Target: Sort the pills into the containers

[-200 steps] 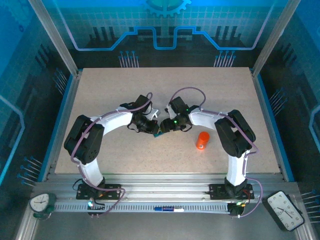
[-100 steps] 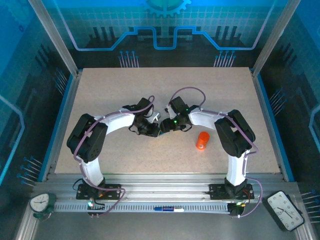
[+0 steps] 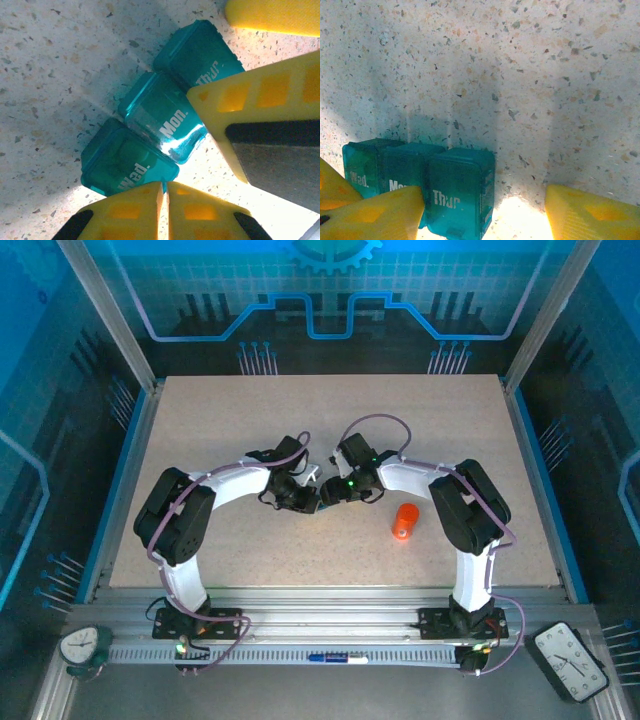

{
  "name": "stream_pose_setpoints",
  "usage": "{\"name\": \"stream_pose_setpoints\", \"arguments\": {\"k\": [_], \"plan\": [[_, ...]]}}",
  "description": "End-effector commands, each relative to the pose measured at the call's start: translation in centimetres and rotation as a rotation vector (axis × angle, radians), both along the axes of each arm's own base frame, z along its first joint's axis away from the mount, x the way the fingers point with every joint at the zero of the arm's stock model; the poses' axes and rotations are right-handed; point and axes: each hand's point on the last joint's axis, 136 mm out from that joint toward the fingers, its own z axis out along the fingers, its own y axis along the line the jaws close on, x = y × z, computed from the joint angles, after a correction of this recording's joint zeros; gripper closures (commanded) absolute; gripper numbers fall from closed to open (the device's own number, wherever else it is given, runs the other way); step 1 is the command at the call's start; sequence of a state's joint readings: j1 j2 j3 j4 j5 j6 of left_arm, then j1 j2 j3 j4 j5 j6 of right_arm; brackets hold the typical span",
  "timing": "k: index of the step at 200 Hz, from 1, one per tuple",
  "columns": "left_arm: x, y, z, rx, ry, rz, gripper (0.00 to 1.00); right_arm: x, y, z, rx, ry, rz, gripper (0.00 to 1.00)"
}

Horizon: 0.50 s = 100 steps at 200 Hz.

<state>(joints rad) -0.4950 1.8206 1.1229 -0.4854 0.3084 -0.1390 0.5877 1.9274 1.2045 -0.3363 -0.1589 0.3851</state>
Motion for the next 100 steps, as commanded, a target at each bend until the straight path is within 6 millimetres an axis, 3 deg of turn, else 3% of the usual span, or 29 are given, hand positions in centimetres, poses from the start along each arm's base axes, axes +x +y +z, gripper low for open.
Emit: {"name": "stream_pose_setpoints", "arguments": {"k": [1,55,100], "plan": [[0.0,1.0,-2.2,0.089,-0.001,-0.012,0.87,-1.5,-2.3,-3.5,-0.112,0.094,-0.018,0.34],[-0.5,1.6,-3.8,0.131,0.019,-0.01,0.88,-1.5,-2.2,-3.5,-0.109,0.097,-0.017,0.34],[0.6,0.2,-1.1,0.054,-0.03,-0.013,0.87,-0.9,-2.0,-2.9,-0.106,0.09,-0.016,0.34]]}}
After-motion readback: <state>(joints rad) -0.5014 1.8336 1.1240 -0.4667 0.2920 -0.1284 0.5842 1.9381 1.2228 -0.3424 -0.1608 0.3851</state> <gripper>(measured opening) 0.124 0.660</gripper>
